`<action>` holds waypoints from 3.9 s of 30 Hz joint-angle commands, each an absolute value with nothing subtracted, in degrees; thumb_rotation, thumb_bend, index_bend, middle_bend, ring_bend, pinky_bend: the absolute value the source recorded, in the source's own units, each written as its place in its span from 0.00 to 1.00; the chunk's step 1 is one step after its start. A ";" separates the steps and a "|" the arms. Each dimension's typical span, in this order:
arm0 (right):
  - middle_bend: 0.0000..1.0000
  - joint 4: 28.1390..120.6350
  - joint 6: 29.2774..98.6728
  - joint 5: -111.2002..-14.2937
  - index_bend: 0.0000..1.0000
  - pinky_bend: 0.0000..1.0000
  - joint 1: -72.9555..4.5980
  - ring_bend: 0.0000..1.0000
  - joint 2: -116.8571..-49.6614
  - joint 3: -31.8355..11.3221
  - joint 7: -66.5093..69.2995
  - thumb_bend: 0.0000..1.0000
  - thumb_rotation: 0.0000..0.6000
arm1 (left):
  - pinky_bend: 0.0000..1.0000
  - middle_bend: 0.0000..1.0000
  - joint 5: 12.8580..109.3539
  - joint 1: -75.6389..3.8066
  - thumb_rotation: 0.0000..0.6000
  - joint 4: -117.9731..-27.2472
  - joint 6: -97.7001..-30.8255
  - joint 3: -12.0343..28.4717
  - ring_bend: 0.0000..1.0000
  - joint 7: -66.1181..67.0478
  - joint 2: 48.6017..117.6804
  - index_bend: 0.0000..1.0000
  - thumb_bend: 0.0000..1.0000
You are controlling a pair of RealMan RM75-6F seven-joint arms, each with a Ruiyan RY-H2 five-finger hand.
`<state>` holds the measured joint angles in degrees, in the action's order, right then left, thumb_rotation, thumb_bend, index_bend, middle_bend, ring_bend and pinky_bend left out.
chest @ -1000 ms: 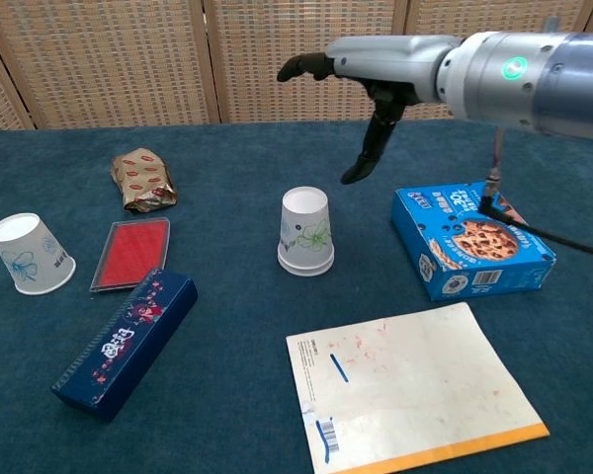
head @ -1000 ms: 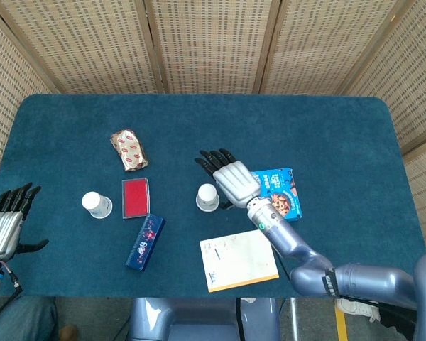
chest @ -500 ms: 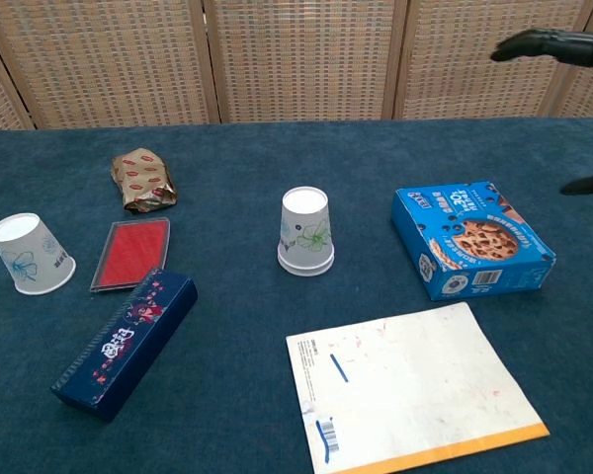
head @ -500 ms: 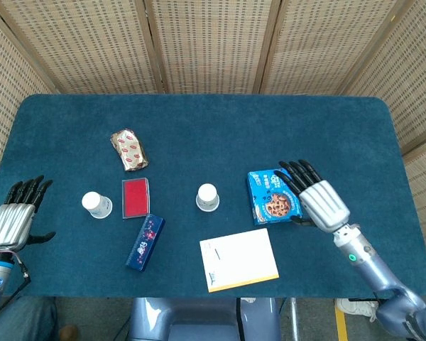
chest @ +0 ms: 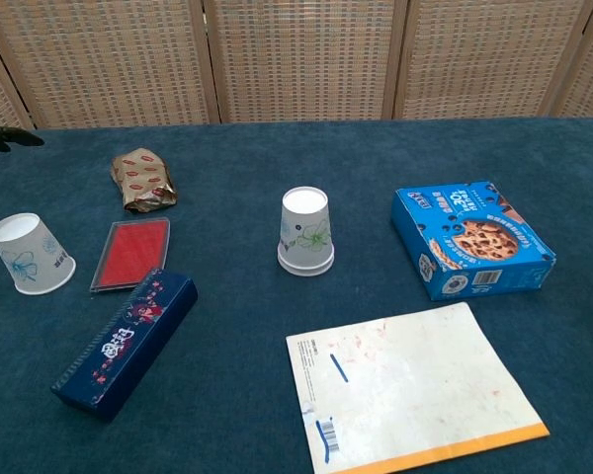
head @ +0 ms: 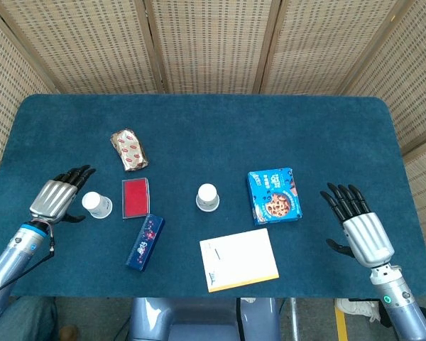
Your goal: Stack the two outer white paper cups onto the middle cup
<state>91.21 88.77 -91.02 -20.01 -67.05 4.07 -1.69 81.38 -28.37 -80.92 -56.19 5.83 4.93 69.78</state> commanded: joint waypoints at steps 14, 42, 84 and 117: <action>0.00 91.72 86.73 -91.06 0.01 0.00 -18.31 0.00 -66.63 0.95 -1.04 0.00 1.00 | 0.38 0.34 75.47 -33.94 1.00 -74.86 -47.23 5.37 0.35 7.54 74.56 0.37 0.06; 0.00 93.04 85.60 -91.09 0.02 0.00 -16.57 0.00 -65.03 -2.06 0.83 0.00 1.00 | 0.47 0.49 71.79 -49.84 1.00 -92.40 -42.70 18.55 0.48 7.50 67.09 0.53 0.07; 0.00 92.83 82.69 -88.30 0.02 0.00 -15.24 0.00 -63.06 -5.18 5.09 0.00 1.00 | 0.35 0.30 38.43 -78.52 1.00 -86.15 -37.26 8.60 0.26 32.38 81.39 0.31 0.01; 0.00 96.98 82.87 -84.96 0.00 0.00 -12.67 0.00 -61.57 -5.94 -3.34 0.00 1.00 | 0.00 0.00 63.61 -29.67 1.00 -110.70 -97.80 -11.43 0.00 15.43 65.83 0.00 0.00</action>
<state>96.89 82.71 -85.00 -12.81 -61.55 -5.89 -3.14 59.44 -35.21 -110.15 -94.16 -7.79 19.79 67.29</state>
